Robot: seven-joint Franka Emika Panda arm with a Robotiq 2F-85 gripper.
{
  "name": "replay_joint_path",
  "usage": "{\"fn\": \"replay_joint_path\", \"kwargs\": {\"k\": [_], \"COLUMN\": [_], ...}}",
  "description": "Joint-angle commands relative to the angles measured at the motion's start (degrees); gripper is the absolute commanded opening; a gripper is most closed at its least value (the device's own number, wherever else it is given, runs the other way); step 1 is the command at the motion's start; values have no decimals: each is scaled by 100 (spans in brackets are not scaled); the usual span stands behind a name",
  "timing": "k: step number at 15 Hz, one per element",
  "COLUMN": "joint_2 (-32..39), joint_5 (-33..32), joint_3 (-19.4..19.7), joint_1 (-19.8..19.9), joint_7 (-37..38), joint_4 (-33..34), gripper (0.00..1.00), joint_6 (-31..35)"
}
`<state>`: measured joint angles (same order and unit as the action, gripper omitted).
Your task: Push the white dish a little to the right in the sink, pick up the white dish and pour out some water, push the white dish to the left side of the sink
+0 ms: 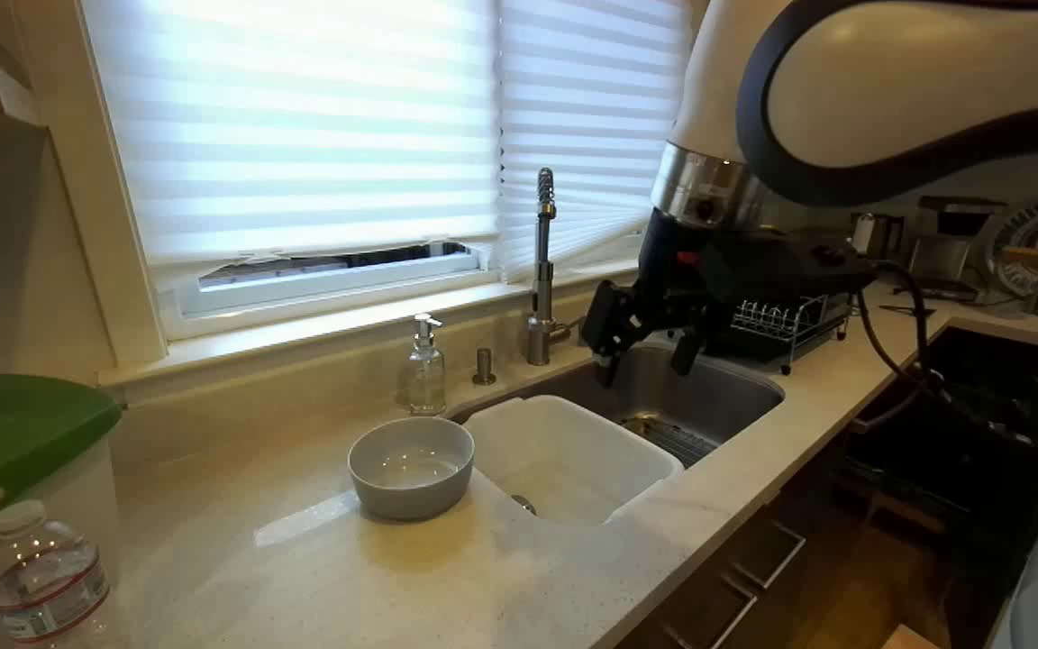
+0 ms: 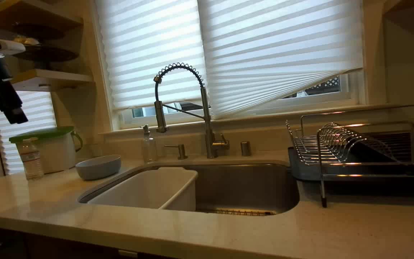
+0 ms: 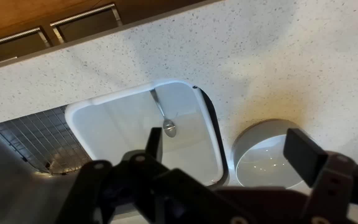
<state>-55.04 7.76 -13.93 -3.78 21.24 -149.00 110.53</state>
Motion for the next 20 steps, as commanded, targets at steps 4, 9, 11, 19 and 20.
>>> {"fn": "replay_joint_path", "kwargs": {"k": [4,9,11,19,20], "joint_2": [2,2,2,2,146], "joint_5": [11,11,11,11,65], "joint_3": [-11,-11,-10,-10,11], "joint_1": [22,22,22,22,26], "joint_7": [-15,-15,-15,-15,-67], "joint_4": [18,18,18,18,-32], "gripper": [100,100,100,100,100], "joint_6": [-20,-20,-20,-20,324]}}
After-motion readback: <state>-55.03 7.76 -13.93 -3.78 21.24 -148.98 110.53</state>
